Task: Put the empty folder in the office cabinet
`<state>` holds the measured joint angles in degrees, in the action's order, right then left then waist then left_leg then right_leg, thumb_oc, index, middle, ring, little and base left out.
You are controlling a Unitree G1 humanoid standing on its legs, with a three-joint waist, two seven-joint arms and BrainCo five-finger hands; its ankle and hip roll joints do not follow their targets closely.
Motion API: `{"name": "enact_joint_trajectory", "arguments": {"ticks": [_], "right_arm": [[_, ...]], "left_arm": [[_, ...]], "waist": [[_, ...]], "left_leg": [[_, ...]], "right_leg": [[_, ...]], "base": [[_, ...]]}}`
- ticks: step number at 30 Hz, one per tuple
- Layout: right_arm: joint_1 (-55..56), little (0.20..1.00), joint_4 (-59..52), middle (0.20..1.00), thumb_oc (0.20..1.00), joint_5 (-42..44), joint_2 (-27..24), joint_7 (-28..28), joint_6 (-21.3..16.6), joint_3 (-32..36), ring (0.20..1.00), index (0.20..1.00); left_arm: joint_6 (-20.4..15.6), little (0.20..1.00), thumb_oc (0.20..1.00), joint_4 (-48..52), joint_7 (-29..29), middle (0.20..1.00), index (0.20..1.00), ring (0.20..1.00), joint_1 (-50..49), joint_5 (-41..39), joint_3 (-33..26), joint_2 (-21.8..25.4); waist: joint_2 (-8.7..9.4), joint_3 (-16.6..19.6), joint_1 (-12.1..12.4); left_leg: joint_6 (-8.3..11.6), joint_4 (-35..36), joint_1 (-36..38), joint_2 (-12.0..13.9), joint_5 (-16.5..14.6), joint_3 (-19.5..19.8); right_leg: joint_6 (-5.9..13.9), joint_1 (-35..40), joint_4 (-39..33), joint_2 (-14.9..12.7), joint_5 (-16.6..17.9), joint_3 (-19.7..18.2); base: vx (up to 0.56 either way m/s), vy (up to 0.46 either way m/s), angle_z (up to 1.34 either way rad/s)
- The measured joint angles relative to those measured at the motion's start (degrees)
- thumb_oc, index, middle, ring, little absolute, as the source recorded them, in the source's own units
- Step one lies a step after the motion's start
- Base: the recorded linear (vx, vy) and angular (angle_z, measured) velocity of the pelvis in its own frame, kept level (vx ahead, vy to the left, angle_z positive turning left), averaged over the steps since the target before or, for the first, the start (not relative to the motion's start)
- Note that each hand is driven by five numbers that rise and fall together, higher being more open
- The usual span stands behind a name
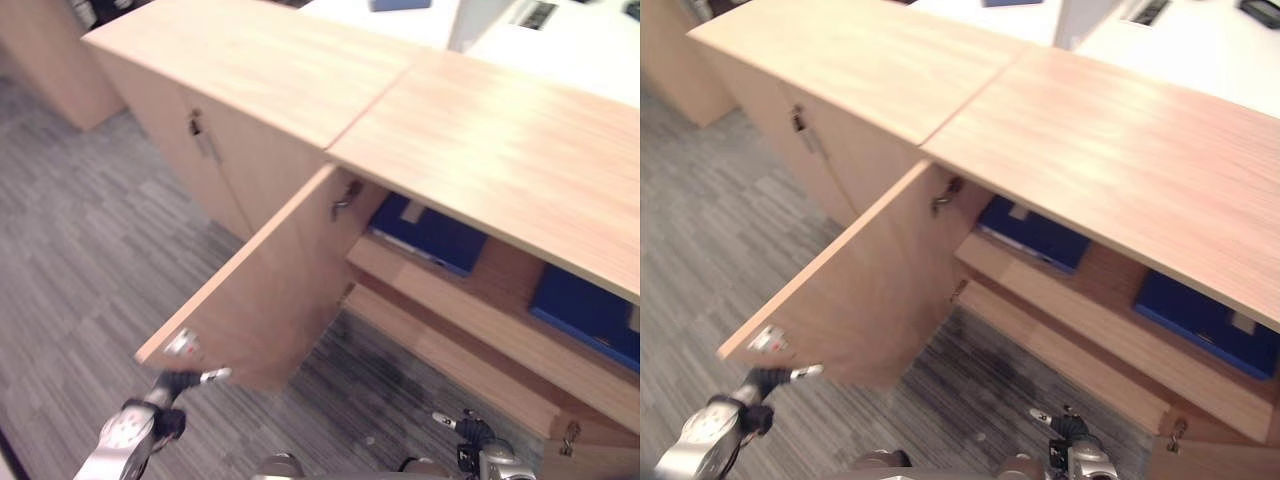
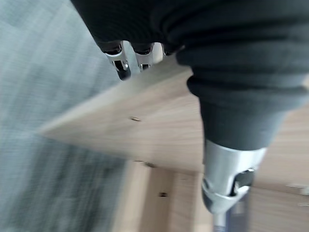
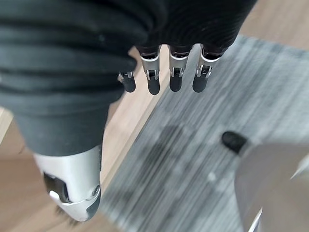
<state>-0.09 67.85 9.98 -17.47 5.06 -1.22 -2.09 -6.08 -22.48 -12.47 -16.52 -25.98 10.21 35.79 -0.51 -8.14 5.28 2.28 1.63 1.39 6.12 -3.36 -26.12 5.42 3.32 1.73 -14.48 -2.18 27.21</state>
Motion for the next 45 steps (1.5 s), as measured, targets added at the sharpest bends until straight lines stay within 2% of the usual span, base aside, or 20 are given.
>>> {"name": "enact_joint_trajectory", "arguments": {"ticks": [1,2,5,8,13,15,16,17,18,19,20,21,22,23,24,25,26,27,32,45], "right_arm": [[0.6,1.0,-0.2,1.0,1.0,0.0,-0.7,0.0,0.0,0.0,1.0,1.0],[1.4,1.0,-0.3,1.0,1.0,-0.2,-2.1,-0.1,0.1,-0.4,1.0,1.0],[1.4,1.0,-0.3,1.0,1.0,-0.5,-1.2,-0.2,-0.1,-1.0,1.0,1.0],[1.2,1.0,-0.2,1.0,1.0,-0.5,-1.4,-0.2,-0.4,-1.0,1.0,1.0],[1.1,1.0,0.2,1.0,1.0,-0.5,-3.2,-0.1,-0.4,-0.5,1.0,1.0],[0.5,1.0,0.3,1.0,1.0,-0.6,-3.7,0.0,-0.1,-0.8,1.0,1.0],[-3.1,1.0,2.5,1.0,1.0,-1.2,-4.0,0.2,0.2,-3.3,1.0,1.0],[-4.6,1.0,2.6,1.0,1.0,-1.9,-4.4,0.3,0.1,-3.9,1.0,1.0],[-5.3,1.0,2.5,1.0,1.0,-2.3,-4.8,0.5,0.2,-3.9,1.0,1.0],[-5.5,1.0,2.3,1.0,1.0,-2.3,-5.9,0.7,0.0,-3.5,1.0,1.0],[-3.4,1.0,2.2,1.0,1.0,-2.4,-7.1,0.7,0.0,-3.4,1.0,1.0],[-3.4,1.0,2.2,1.0,1.0,-2.4,-7.1,0.7,0.0,-3.4,1.0,1.0],[-3.1,1.0,2.3,1.0,1.0,-2.8,-6.4,0.6,0.1,-3.6,1.0,1.0],[-3.1,1.0,2.4,1.0,1.0,-2.9,-5.0,0.5,0.1,-3.3,1.0,1.0],[-2.9,1.0,2.4,1.0,1.0,-2.9,-3.8,0.5,0.2,-2.6,1.0,1.0],[-2.2,1.0,2.3,1.0,1.0,-3.1,-2.3,0.6,0.1,-2.5,1.0,1.0],[-2.1,1.0,2.4,1.0,1.0,-3.5,-2.3,0.6,0.0,-2.5,1.0,1.0],[-1.9,1.0,2.2,1.0,1.0,-4.4,-2.6,0.7,0.0,-2.4,1.0,1.0],[0.1,1.0,1.9,1.0,1.0,-4.5,-2.9,0.6,0.3,-2.8,1.0,1.0],[0.3,1.0,1.7,1.0,1.0,-4.5,0.4,0.7,0.4,-6.0,1.0,1.0]], "left_arm": [[0.0,1.0,1.0,0.0,-0.2,1.0,1.0,1.0,-0.3,0.0,0.8,-0.4],[0.0,1.0,1.0,0.2,-1.1,1.0,1.0,1.0,-1.3,0.0,1.5,-0.9],[0.1,1.0,1.0,0.1,-1.1,1.0,1.0,1.0,-2.3,0.0,1.3,-0.6],[0.7,1.0,1.0,0.1,-0.8,1.0,1.0,1.0,-1.3,0.0,1.3,-0.7],[1.7,1.0,1.0,-0.1,-0.9,1.0,1.0,1.0,-1.4,0.5,3.7,-2.0],[2.0,1.0,1.0,-0.1,-1.1,1.0,1.0,1.0,-1.9,0.6,5.3,-2.7],[1.8,1.0,1.0,-1.4,-0.5,1.0,1.0,1.0,-1.8,0.4,4.8,-5.3],[1.4,1.0,1.0,-2.3,-0.3,1.0,1.0,1.0,-1.3,0.5,5.6,-6.5],[1.2,1.0,1.0,-2.2,-0.6,1.0,1.0,1.0,-1.4,0.5,5.9,-7.9],[0.8,1.0,1.0,-1.6,-1.1,1.0,1.0,1.0,-1.5,0.6,6.7,-9.8],[0.4,1.0,1.0,0.3,-1.8,1.0,1.0,1.0,-2.4,0.6,6.8,-11.2],[0.4,1.0,1.0,0.3,-1.8,1.0,1.0,1.0,-2.4,0.6,6.8,-11.2],[0.0,1.0,1.0,0.3,-1.9,1.0,1.0,1.0,-2.2,0.6,6.7,-11.4],[-0.4,1.0,1.0,0.3,-1.1,1.0,1.0,1.0,-2.2,0.6,6.4,-10.8],[-0.6,1.0,1.0,0.5,-0.7,1.0,1.0,1.0,-1.9,0.6,5.9,-9.8],[-0.9,1.0,1.0,0.4,-0.5,1.0,1.0,1.0,-1.8,0.6,5.5,-7.7],[-0.7,1.0,1.0,-0.8,-0.5,1.0,1.0,1.0,-0.9,0.9,5.4,-7.5],[-0.6,1.0,1.0,-1.5,-0.1,1.0,1.0,1.0,-1.4,2.9,5.5,-7.3],[-0.6,1.0,1.0,-2.3,0.0,1.0,1.0,1.0,-2.4,6.4,5.7,-8.4],[0.2,1.0,1.0,-12.1,5.6,1.0,1.0,1.0,6.4,14.0,11.1,-10.7]], "waist": [[-0.9,0.2,0.0],[-2.95,0.0,0.5],[-3.02,0.3,0.0],[-3.56,0.1,-1.3],[-6.71,-0.9,-4.4],[-7.32,-1.3,-4.3],[-4.94,-3.0,-3.4],[-4.24,-2.8,-1.4],[-4.54,-2.7,-0.6],[-6.36,-2.5,-1.5],[-9.65,-2.2,-1.5],[-9.65,-2.2,-1.5],[-10.92,-2.3,0.5],[-10.84,-2.1,0.8],[-9.58,-1.8,0.3],[-6.96,-1.8,-0.3],[-6.86,-2.1,-0.9],[-6.77,-2.1,-1.5],[-8.11,-0.8,-2.4],[-3.26,2.8,-5.2]], "left_leg": [[-0.02,3.4,-0.4,-0.4,2.2,0.5],[-2.26,2.9,-1.1,0.5,10.8,0.0],[0.16,3.1,1.0,1.1,9.8,-1.7],[0.35,3.1,0.8,1.1,9.9,-1.9],[1.92,0.9,1.1,1.8,9.2,-1.3],[3.06,-1.1,1.2,1.5,9.3,4.0],[2.91,-9.7,-2.5,-0.6,9.1,19.1],[3.63,-10.0,-4.7,-3.1,6.1,28.3],[5.15,-6.1,-4.6,-4.4,4.4,34.6],[5.06,-1.3,-4.5,-4.8,4.0,37.5],[2.72,-0.7,-4.0,-4.3,2.3,37.9],[2.72,-0.7,-4.0,-4.3,2.3,37.9],[3.03,-1.7,-5.3,-3.2,3.1,35.4],[2.77,-0.4,-6.0,-0.7,3.2,33.8],[2.99,1.6,-5.0,-0.7,2.9,33.4],[4.07,3.5,-3.8,-1.6,2.2,32.8],[3.43,3.2,-3.6,-1.9,2.9,32.4],[2.14,3.2,-2.4,-1.8,3.1,31.5],[2.86,4.0,-1.8,-1.5,4.7,28.0],[2.63,4.1,1.2,-1.6,6.5,23.5]], "right_leg": [[0.0,0.2,-0.7,0.6,0.3,-0.3],[0.14,1.6,-1.5,2.6,0.4,-1.2],[1.66,3.8,-4.7,3.6,0.9,-3.0],[2.61,3.9,-6.2,3.7,1.4,-3.5],[2.35,3.5,-7.0,3.9,2.7,-7.4],[2.13,2.3,-6.8,3.4,3.3,-10.9],[1.3,-1.8,-4.1,1.4,4.0,-17.8],[0.65,-4.4,-3.5,0.0,4.5,-21.9],[0.2,-5.5,-4.5,-0.3,4.8,-24.4],[0.52,-5.3,-7.1,0.0,6.1,-25.5],[3.13,-5.3,-7.2,2.0,8.1,-25.1],[3.13,-5.3,-7.2,2.0,8.1,-25.1],[4.02,-6.3,-5.6,2.5,8.0,-25.7],[2.89,-11.4,9.0,5.5,4.2,-23.9],[1.84,-13.2,14.7,6.3,-0.5,-23.0],[0.32,-12.1,13.9,5.6,-4.2,-22.4],[0.09,-10.6,11.3,5.3,-4.4,-21.6],[0.35,-8.7,8.0,5.5,-2.8,-21.9],[1.83,-4.7,-1.6,5.9,2.1,-23.5],[2.07,-1.4,-7.1,6.1,5.7,-26.5]], "base": [[-0.02,-0.109,-0.22],[-0.1,-0.148,-0.29],[-0.04,-0.107,-0.23],[-0.01,-0.086,-0.09],[-0.01,-0.017,-0.25],[0.01,0.008,-0.95],[0.04,-0.058,-1.57],[0.04,-0.049,-1.87],[0.03,0.002,-1.27],[0.03,0.016,-0.84],[0.07,0.053,-0.35],[0.08,0.041,-0.55],[0.11,0.053,-0.58],[0.09,0.034,-0.57],[0.06,0.041,-0.17],[0.04,0.04,0.1],[0.03,0.026,-0.12],[0.03,0.025,-0.27],[0.04,0.027,-0.29],[0.04,0.021,-0.16]]}}
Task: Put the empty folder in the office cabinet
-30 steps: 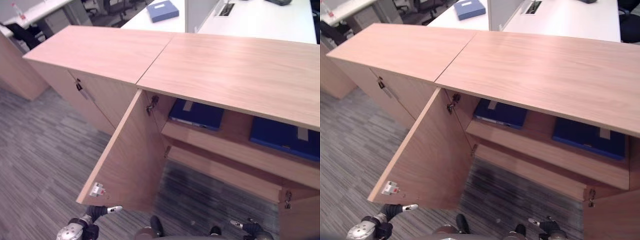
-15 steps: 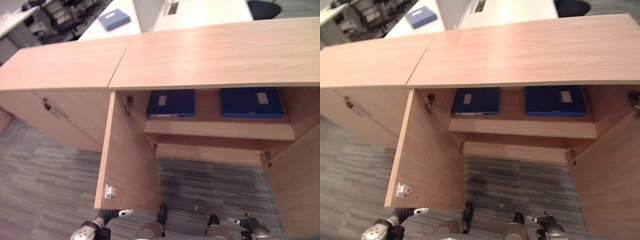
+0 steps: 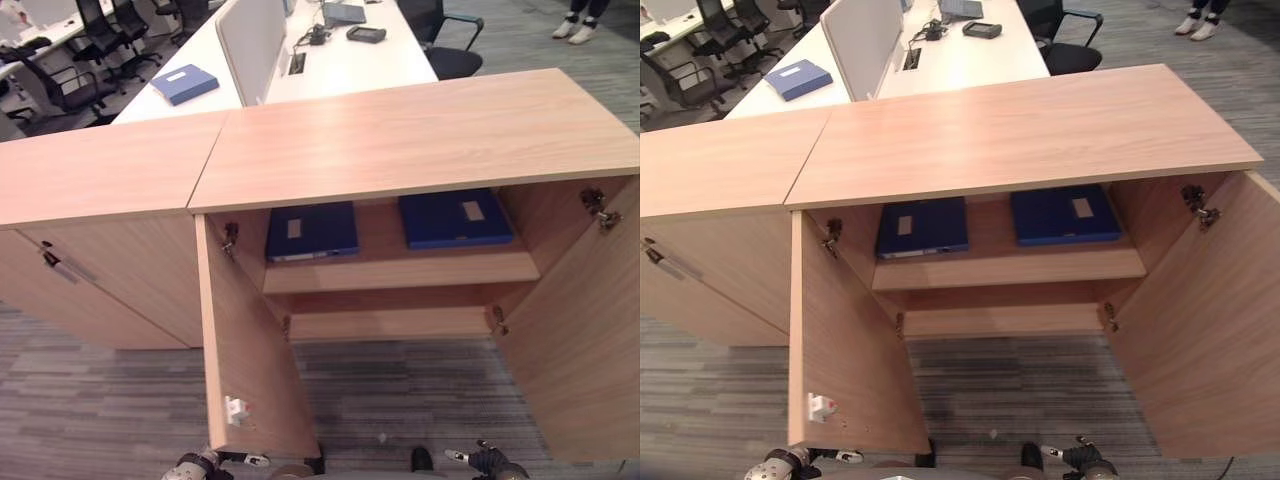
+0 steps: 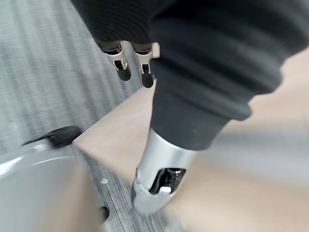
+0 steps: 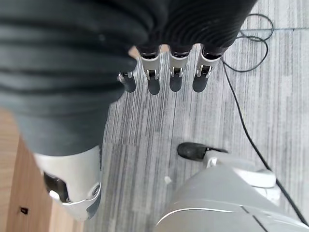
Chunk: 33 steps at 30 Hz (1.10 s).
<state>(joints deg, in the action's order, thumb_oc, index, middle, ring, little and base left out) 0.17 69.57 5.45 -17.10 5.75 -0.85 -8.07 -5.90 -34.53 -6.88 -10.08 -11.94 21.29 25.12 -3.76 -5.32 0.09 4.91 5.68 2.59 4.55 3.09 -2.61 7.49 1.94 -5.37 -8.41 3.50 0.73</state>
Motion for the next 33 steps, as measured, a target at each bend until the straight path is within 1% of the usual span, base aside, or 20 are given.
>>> {"name": "enact_joint_trajectory", "arguments": {"ticks": [1,2,4,5,6,7,12,17,22,24,27,30,31,33], "right_arm": [[0.6,1.0,-0.1,1.0,1.0,0.0,0.4,0.0,0.1,-0.5,1.0,1.0],[1.5,1.0,0.0,1.0,1.0,0.0,1.0,0.0,0.2,-0.6,1.0,1.0],[1.9,1.0,0.0,1.0,1.0,0.0,1.4,0.0,0.2,-0.7,1.0,1.0],[1.9,1.0,0.1,1.0,1.0,0.0,1.4,0.0,0.3,-0.7,1.0,1.0],[1.9,1.0,0.1,1.0,1.0,0.0,1.4,0.0,0.2,-0.8,1.0,1.0],[2.0,1.0,0.1,1.0,1.0,0.0,1.4,0.0,0.3,-0.8,1.0,1.0],[1.9,1.0,0.1,1.0,1.0,-0.1,1.4,-0.1,0.2,-0.8,1.0,1.0],[2.0,1.0,0.1,1.0,1.0,-0.1,1.4,-0.1,0.2,-0.8,1.0,1.0],[1.9,1.0,0.2,1.0,1.0,-0.1,1.4,-0.2,0.2,-0.9,1.0,1.0],[2.1,1.0,0.2,1.0,1.0,-0.1,1.5,-0.3,0.2,-1.5,1.0,1.0],[2.2,1.0,0.2,1.0,1.0,-0.1,1.5,-0.4,0.2,-2.1,1.0,1.0],[2.1,1.0,0.2,1.0,1.0,-0.1,1.5,-0.7,0.2,-2.9,1.0,1.0],[2.2,1.0,0.2,1.0,1.0,0.0,1.5,-0.7,0.2,-2.9,1.0,1.0],[2.2,1.0,0.2,1.0,1.0,0.0,1.5,-0.8,0.1,-2.9,1.0,1.0]], "left_arm": [[-0.1,1.0,1.0,-0.1,2.3,1.0,1.0,1.0,2.8,-0.3,-1.1,-0.5],[0.6,1.0,1.0,-1.4,4.9,1.0,1.0,1.0,8.2,-0.7,-2.5,-0.1],[0.5,1.0,1.0,-2.0,6.2,1.0,1.0,1.0,12.5,-1.2,-4.3,0.5],[0.9,1.0,1.0,-3.0,6.6,1.0,1.0,1.0,13.9,-1.2,-5.2,0.6],[0.7,1.0,1.0,-3.8,6.9,1.0,1.0,1.0,14.7,-1.3,-5.7,0.8],[0.6,1.0,1.0,-3.9,7.3,1.0,1.0,1.0,16.4,-1.2,-5.5,0.8],[-0.1,1.0,1.0,-3.8,7.6,1.0,1.0,1.0,19.1,-1.2,-5.4,-0.1],[-0.7,1.0,1.0,-4.3,7.9,1.0,1.0,1.0,22.0,-1.3,-5.3,-0.1],[-0.6,1.0,1.0,-10.1,9.0,1.0,1.0,1.0,26.6,-1.3,-4.9,1.1],[-0.6,1.0,1.0,-11.0,9.3,1.0,1.0,1.0,27.9,-1.3,-4.4,2.3],[-0.6,1.0,1.0,-12.8,10.0,1.0,1.0,1.0,29.6,-1.4,-4.3,2.6],[-0.6,1.0,1.0,-14.1,10.2,1.0,1.0,1.0,30.8,-2.9,-4.3,2.6],[-0.5,1.0,1.0,-16.3,10.2,1.0,1.0,1.0,32.5,-3.3,-3.1,2.7],[-0.5,1.0,1.0,-17.7,10.2,1.0,1.0,1.0,33.7,-3.4,-2.8,2.7]], "waist": [[1.1,0.6,-0.7],[2.19,1.5,-1.3],[2.9,2.1,-2.0],[2.93,2.4,-2.3],[3.0,2.5,-3.1],[3.0,2.7,-3.4],[2.68,2.9,-4.4],[2.8,3.0,-4.6],[3.22,3.2,-4.6],[3.77,3.6,-5.0],[4.21,3.9,-5.7],[4.27,3.9,-6.0],[4.29,3.9,-6.0],[4.31,3.9,-6.3]], "left_leg": [[-0.25,0.0,0.2,-0.1,0.2,-0.6],[-0.56,0.0,0.6,-0.1,0.3,-1.2],[-0.57,0.0,1.0,-0.1,0.2,-1.9],[-0.56,0.0,1.0,-0.1,0.2,-2.0],[-0.57,0.0,1.3,-0.2,0.0,-2.5],[-0.59,0.0,2.0,-0.1,-0.1,-3.5],[-0.57,0.1,2.8,0.0,-0.5,-5.0],[-0.52,0.1,3.0,0.1,-0.6,-5.4],[-0.52,0.1,3.8,0.1,-1.2,-6.7],[-0.48,0.1,3.8,0.2,-1.2,-6.9],[-0.46,0.1,3.8,0.2,-1.2,-6.9],[-0.45,0.1,4.0,0.1,-1.2,-7.2],[-0.45,0.1,4.0,0.1,-1.2,-7.2],[-0.4,0.1,4.1,0.2,-1.3,-7.4]], "right_leg": [[0.17,0.0,0.0,-0.1,0.1,-0.2],[0.17,0.2,0.0,-0.2,0.1,-0.5],[0.16,0.1,0.0,-0.2,0.1,-1.2],[0.35,0.1,0.0,-0.2,0.3,-1.3],[0.21,0.2,0.0,-0.3,0.5,-1.6],[0.21,0.3,0.0,-0.2,0.5,-2.4],[0.23,0.3,0.0,0.0,0.5,-3.6],[0.31,0.3,0.0,0.1,0.6,-3.9],[0.46,0.2,0.0,0.0,0.2,-4.8],[0.52,0.1,0.0,0.0,0.2,-4.7],[0.55,0.1,0.0,0.0,0.2,-4.7],[0.86,0.1,0.0,0.0,0.5,-4.8],[0.79,0.1,0.0,0.0,0.6,-4.8],[0.98,0.1,0.0,0.0,0.5,-5.0]], "base": [[0.07,0.031,-0.23],[0.05,0.025,-0.22],[0.03,0.018,-0.18],[0.03,0.015,-0.14],[0.03,0.027,-0.24],[0.02,0.024,-0.28],[0.03,0.018,-0.15],[0.02,0.01,-0.04],[0.02,0.018,-0.14],[0.0,0.003,-0.05],[0.0,0.0,0.0],[0.01,0.012,-0.02],[0.02,0.013,-0.04],[0.02,0.015,-0.04]]}}
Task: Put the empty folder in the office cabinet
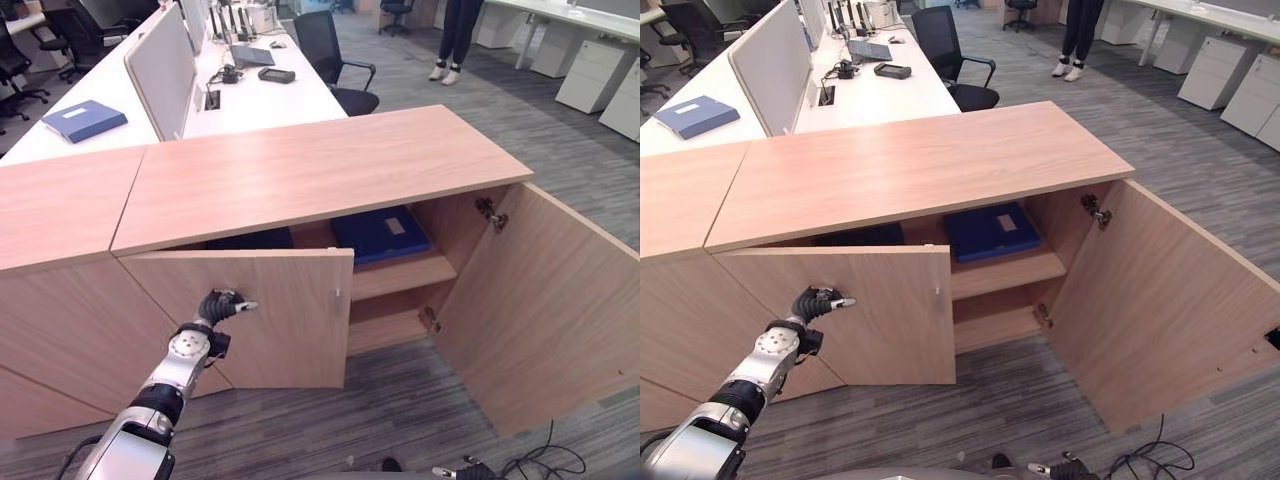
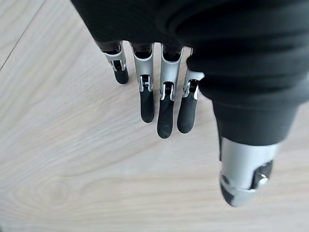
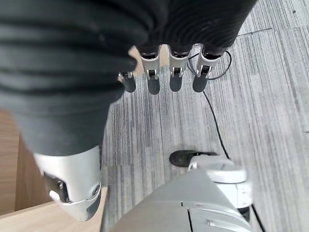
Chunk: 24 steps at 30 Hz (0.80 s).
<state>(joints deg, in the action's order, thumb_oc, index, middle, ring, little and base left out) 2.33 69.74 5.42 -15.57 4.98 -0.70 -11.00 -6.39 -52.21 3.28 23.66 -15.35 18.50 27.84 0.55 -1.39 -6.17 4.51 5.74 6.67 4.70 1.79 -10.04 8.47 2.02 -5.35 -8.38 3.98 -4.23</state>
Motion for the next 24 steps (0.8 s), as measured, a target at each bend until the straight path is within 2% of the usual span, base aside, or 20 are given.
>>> {"name": "enact_joint_trajectory", "arguments": {"ticks": [4,10,14,16,20,24], "right_arm": [[0.1,1.0,0.0,1.0,1.0,0.0,0.1,0.0,0.0,0.0,1.0,1.0],[0.5,1.0,0.1,1.0,1.0,0.1,0.4,0.0,0.0,0.0,1.0,1.0],[0.5,1.0,0.1,1.0,1.0,0.1,1.4,0.0,0.0,0.0,1.0,1.0],[0.2,1.0,0.1,1.0,1.0,0.1,1.4,0.0,0.1,0.0,1.0,1.0],[-0.4,1.0,0.1,1.0,1.0,0.1,1.4,0.1,0.1,0.0,1.0,1.0],[-0.5,1.0,0.1,1.0,1.0,0.1,1.4,0.1,0.2,0.0,1.0,1.0]], "left_arm": [[0.1,1.0,1.0,-2.2,0.1,1.0,1.0,1.0,1.7,-0.2,0.0,0.0],[1.4,1.0,1.0,-6.2,1.8,1.0,1.0,1.0,5.8,-2.3,0.8,-2.2],[1.1,1.0,1.0,-3.6,2.3,1.0,1.0,1.0,7.2,-4.0,3.6,-5.2],[0.1,1.0,1.0,0.8,1.8,1.0,1.0,1.0,7.9,-4.1,6.7,-8.2],[-0.9,1.0,1.0,4.4,1.5,1.0,1.0,1.0,8.3,-4.0,8.5,-11.2],[-1.1,1.0,1.0,4.5,0.6,1.0,1.0,1.0,8.2,-4.0,8.6,-11.5]], "waist": [[0.13,0.0,-1.1],[0.43,0.0,-1.5],[1.54,0.1,-2.8],[2.18,-0.1,-3.5],[2.16,-0.2,-5.3],[1.97,-0.3,-5.0]], "left_leg": [[0.03,0.0,0.0,0.0,-0.1,-0.2],[-0.06,0.0,0.0,-0.3,-0.2,-1.7],[-0.07,0.0,0.0,-0.3,-0.3,-2.6],[-0.12,0.0,0.2,-0.4,-0.5,-3.6],[-0.19,0.0,0.8,-0.3,-0.8,-4.1],[-0.18,0.0,1.0,-0.3,-0.8,-4.1]], "right_leg": [[0.01,-0.1,0.0,0.0,0.0,-0.1],[0.34,-1.1,0.0,-0.1,0.3,-1.6],[0.41,-1.6,0.0,-0.1,0.3,-2.3],[0.48,-1.9,0.3,-0.1,1.1,-2.6],[0.41,-1.6,0.4,0.0,1.4,-3.0],[0.46,-1.3,0.3,-0.1,1.4,-2.8]], "base": [[0.0,0.0,0.0],[-0.02,0.016,-0.13],[-0.03,0.006,-0.13],[-0.03,0.003,-0.21],[-0.02,0.004,-0.11],[-0.03,0.007,0.02]]}}
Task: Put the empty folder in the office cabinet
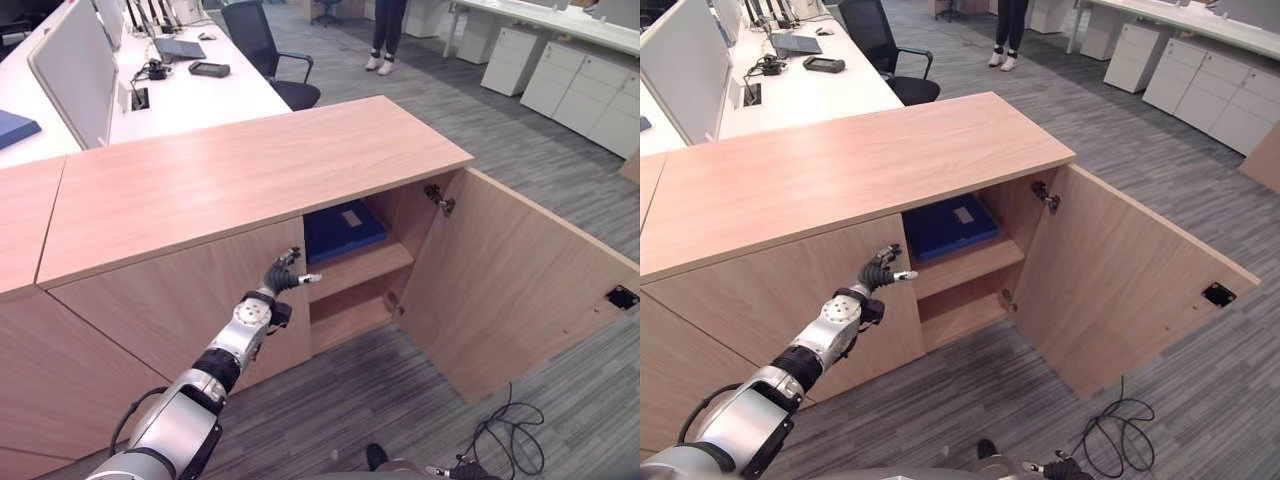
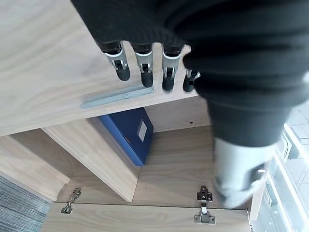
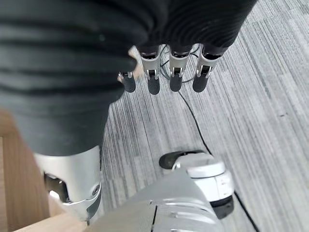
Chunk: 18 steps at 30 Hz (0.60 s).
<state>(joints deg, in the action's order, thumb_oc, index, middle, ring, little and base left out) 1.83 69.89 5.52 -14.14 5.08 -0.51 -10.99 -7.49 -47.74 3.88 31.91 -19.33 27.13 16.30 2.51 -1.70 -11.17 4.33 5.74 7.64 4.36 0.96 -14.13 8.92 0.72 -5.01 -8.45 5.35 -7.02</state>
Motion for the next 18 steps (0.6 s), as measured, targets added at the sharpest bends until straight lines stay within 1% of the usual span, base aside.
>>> {"name": "enact_joint_trajectory", "arguments": {"ticks": [2,4,6,8,13,15,17,18], "right_arm": [[-0.1,1.0,0.0,1.0,1.0,0.0,0.0,0.0,0.0,0.0,1.0,1.0],[-0.1,1.0,0.1,1.0,1.0,0.0,0.0,0.0,0.0,0.0,1.0,1.0],[0.0,1.0,0.1,1.0,1.0,0.0,0.0,0.0,0.0,0.0,1.0,1.0],[0.0,1.0,0.1,1.0,1.0,0.0,-0.1,0.0,0.0,0.0,1.0,1.0],[-0.2,1.0,0.0,1.0,1.0,0.0,-0.1,0.0,0.0,0.0,1.0,1.0],[-0.1,1.0,-0.1,1.0,1.0,0.1,-0.2,0.0,0.0,0.5,1.0,1.0],[0.3,1.0,0.0,1.0,1.0,0.1,-0.2,0.0,0.1,2.3,1.0,1.0],[0.4,1.0,0.0,1.0,1.0,0.1,-0.3,0.0,0.2,2.6,1.0,1.0]], "left_arm": [[0.0,1.0,1.0,0.0,-0.4,1.0,1.0,1.0,0.0,0.0,0.0,-0.1],[0.0,1.0,1.0,0.0,-0.7,1.0,1.0,1.0,0.0,0.0,0.0,-0.1],[0.0,1.0,1.0,0.0,-0.8,1.0,1.0,1.0,0.0,0.1,0.0,-0.1],[0.0,1.0,1.0,0.0,-0.9,1.0,1.0,1.0,0.0,0.1,-0.2,0.0],[0.0,1.0,1.0,0.6,-1.0,1.0,1.0,1.0,-0.5,0.7,-0.3,1.0],[-0.1,1.0,1.0,6.8,-1.5,1.0,1.0,1.0,-3.9,1.9,-0.3,2.9],[-0.6,1.0,1.0,14.1,-2.8,1.0,1.0,1.0,-8.5,1.8,-0.5,4.2],[-0.9,1.0,1.0,14.4,-3.3,1.0,1.0,1.0,-9.4,1.8,-0.5,4.2]], "waist": [[-0.02,0.0,0.3],[-0.26,-0.1,0.6],[-0.59,-0.3,0.6],[-0.92,-0.6,0.8],[-1.06,-0.7,1.0],[-1.15,-0.9,1.4],[-1.15,-1.2,2.3],[-1.13,-1.3,2.9]], "left_leg": [[0.04,0.0,0.1,0.1,-0.1,0.0],[0.06,0.0,0.1,0.0,-0.2,-0.1],[0.04,0.0,0.2,0.0,-0.3,-0.1],[0.03,0.0,0.4,0.0,-0.2,0.1],[0.01,0.0,0.7,0.0,-0.3,0.3],[0.03,0.0,0.8,0.1,-0.3,0.4],[0.03,0.0,0.9,0.1,-0.3,0.5],[0.06,0.0,0.8,0.1,-0.3,0.6]], "right_leg": [[0.23,-0.2,-0.3,-0.1,-0.6,0.0],[-0.03,-0.2,-0.3,-0.2,-0.8,0.3],[0.27,-0.1,-0.3,-0.2,-0.5,0.4],[-0.06,0.4,0.0,-0.1,0.0,0.6],[-0.05,0.9,0.0,-0.1,0.0,1.1],[-0.04,1.1,0.0,-0.2,-0.1,1.5],[-0.03,1.0,0.0,-0.2,-0.1,1.6],[0.15,1.0,0.0,-0.2,-0.5,1.7]], "base": [[0.0,0.0,0.0],[0.0,0.0,0.0],[0.0,0.0,0.0],[0.0,0.0,0.0],[-0.01,0.003,0.02],[-0.05,-0.005,0.06],[-0.08,-0.001,0.05],[-0.18,-0.016,-0.12]]}}
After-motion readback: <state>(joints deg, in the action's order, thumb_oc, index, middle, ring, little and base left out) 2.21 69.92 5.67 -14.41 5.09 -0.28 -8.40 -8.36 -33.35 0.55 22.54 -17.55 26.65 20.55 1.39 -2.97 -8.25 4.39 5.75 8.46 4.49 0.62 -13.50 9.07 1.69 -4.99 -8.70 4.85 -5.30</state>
